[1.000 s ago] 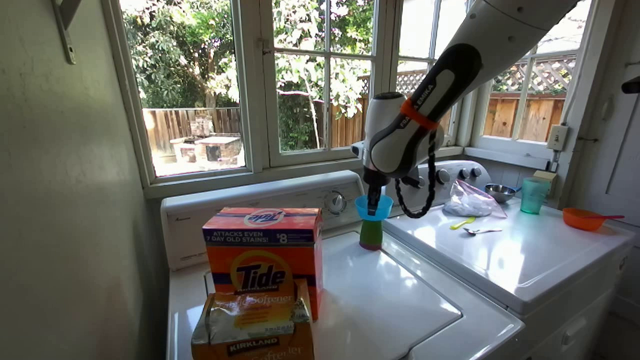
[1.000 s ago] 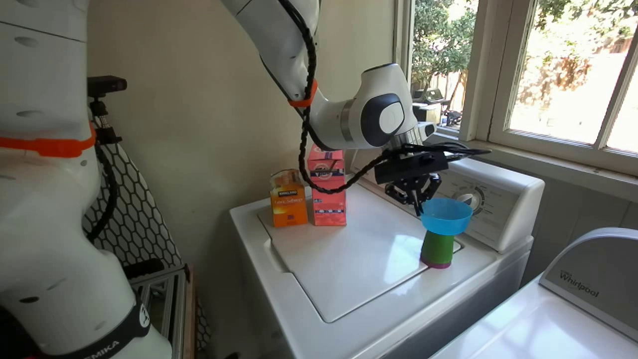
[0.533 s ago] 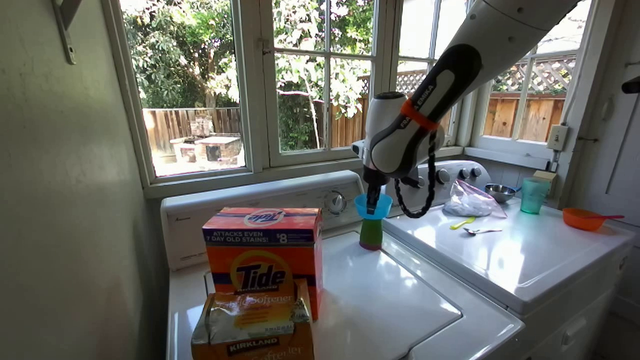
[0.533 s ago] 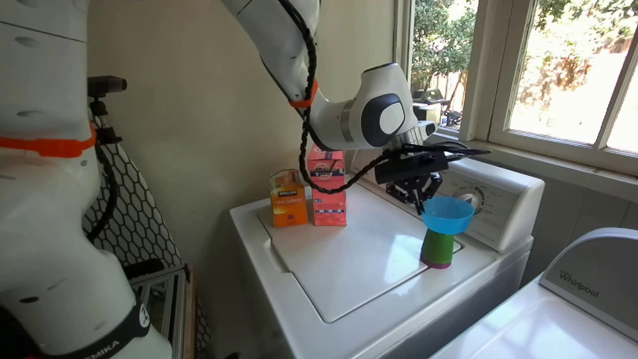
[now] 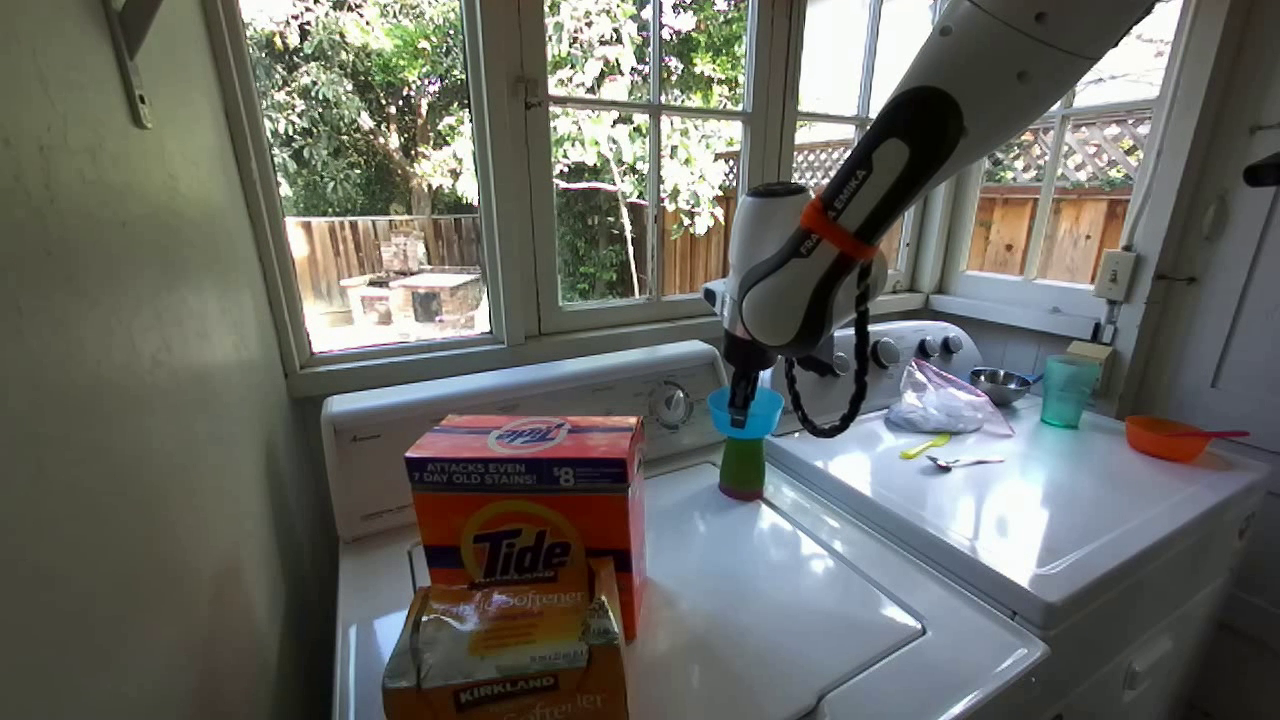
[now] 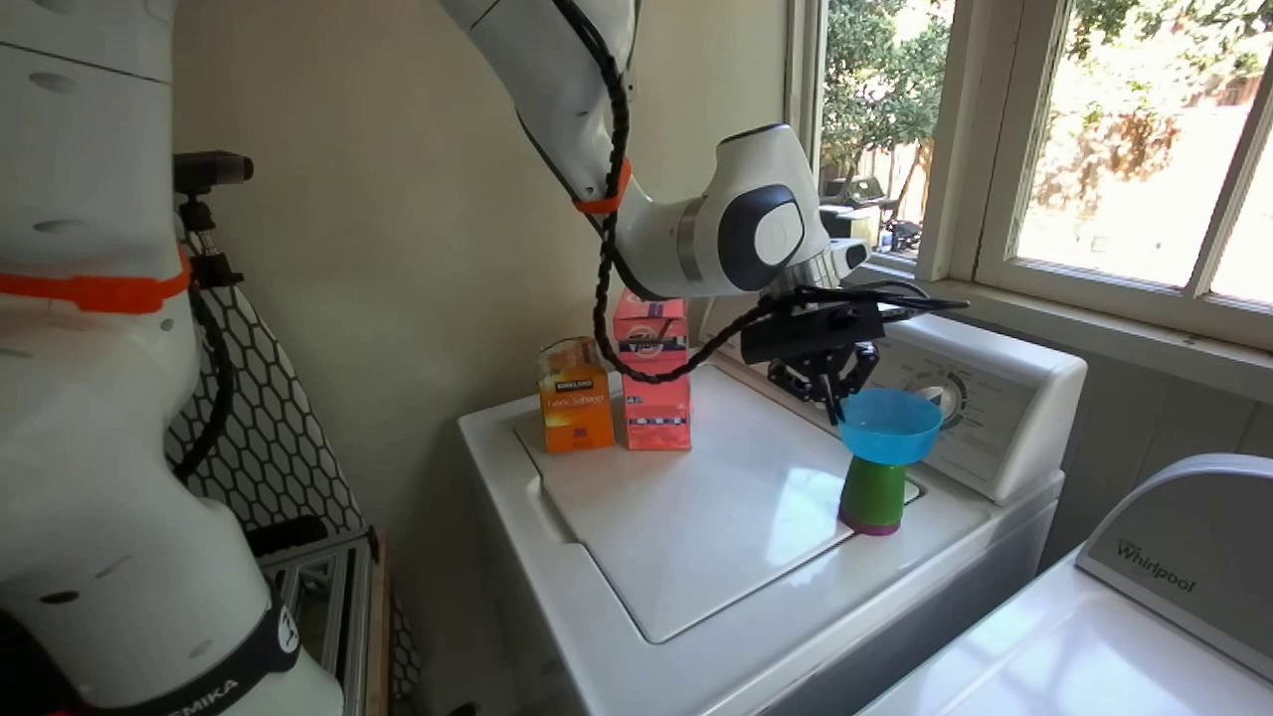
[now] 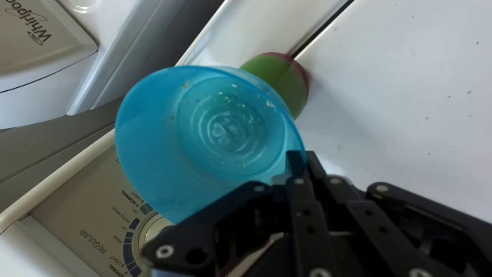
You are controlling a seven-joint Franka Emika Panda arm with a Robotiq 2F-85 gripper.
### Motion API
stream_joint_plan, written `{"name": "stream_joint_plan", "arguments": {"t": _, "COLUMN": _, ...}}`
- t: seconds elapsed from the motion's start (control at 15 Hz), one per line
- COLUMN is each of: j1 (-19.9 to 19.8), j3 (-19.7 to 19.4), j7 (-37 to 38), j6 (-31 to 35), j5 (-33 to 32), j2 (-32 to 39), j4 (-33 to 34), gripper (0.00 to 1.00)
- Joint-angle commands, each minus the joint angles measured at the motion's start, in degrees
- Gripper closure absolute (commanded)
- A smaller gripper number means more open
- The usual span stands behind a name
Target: Move the green cup to the left and put the blue bowl on top of it
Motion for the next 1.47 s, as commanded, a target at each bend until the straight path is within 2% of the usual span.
{"name": "stream_joint_plan", "arguments": {"t": 0.0, "j1": 0.7, "j3": -0.8, "j7": 2.7, "j6": 1.8, "j5": -1.8, "j2": -0.7, "j4": -1.7, "gripper": 0.99}}
{"name": "stream_joint_plan", "arguments": {"t": 0.2, "j1": 0.7, "j3": -0.8, "j7": 3.1, "j6": 1.7, "j5": -2.0, "j2": -0.6, "j4": -1.7, "gripper": 0.99}}
{"name": "stream_joint_plan", "arguments": {"t": 0.27, "j1": 0.8, "j3": -0.8, "j7": 3.2, "j6": 1.5, "j5": -2.0, "j2": -0.6, "j4": -1.6, "gripper": 0.71}}
{"name": "stream_joint_plan", "arguments": {"t": 0.4, "j1": 0.6, "j3": -0.6, "j7": 2.9, "j6": 1.7, "j5": -1.8, "j2": -0.5, "j4": -1.6, "gripper": 0.66}}
{"name": "stream_joint_plan", "arguments": {"t": 0.8, "j1": 0.8, "j3": -0.7, "j7": 2.9, "j6": 1.6, "j5": -1.9, "j2": -0.5, "j4": -1.5, "gripper": 0.2}}
{"name": "stream_joint_plan", "arguments": {"t": 1.0, "j1": 1.7, "j3": -1.5, "j7": 4.4, "j6": 1.5, "j5": -3.7, "j2": -1.2, "j4": -1.8, "gripper": 0.01}}
{"name": "stream_joint_plan", "arguments": {"t": 1.13, "j1": 3.7, "j3": -3.5, "j7": 8.6, "j6": 1.4, "j5": -8.0, "j2": -2.6, "j4": -2.5, "gripper": 0.0}}
{"name": "stream_joint_plan", "arguments": {"t": 1.27, "j1": 6.5, "j3": -6.6, "j7": 16.0, "j6": 1.8, "j5": -15.3, "j2": -4.8, "j4": -3.5, "gripper": 0.0}}
{"name": "stream_joint_plan", "arguments": {"t": 1.4, "j1": 7.8, "j3": -7.9, "j7": 21.9, "j6": 1.8, "j5": -20.5, "j2": -7.2, "j4": -4.7, "gripper": 0.0}}
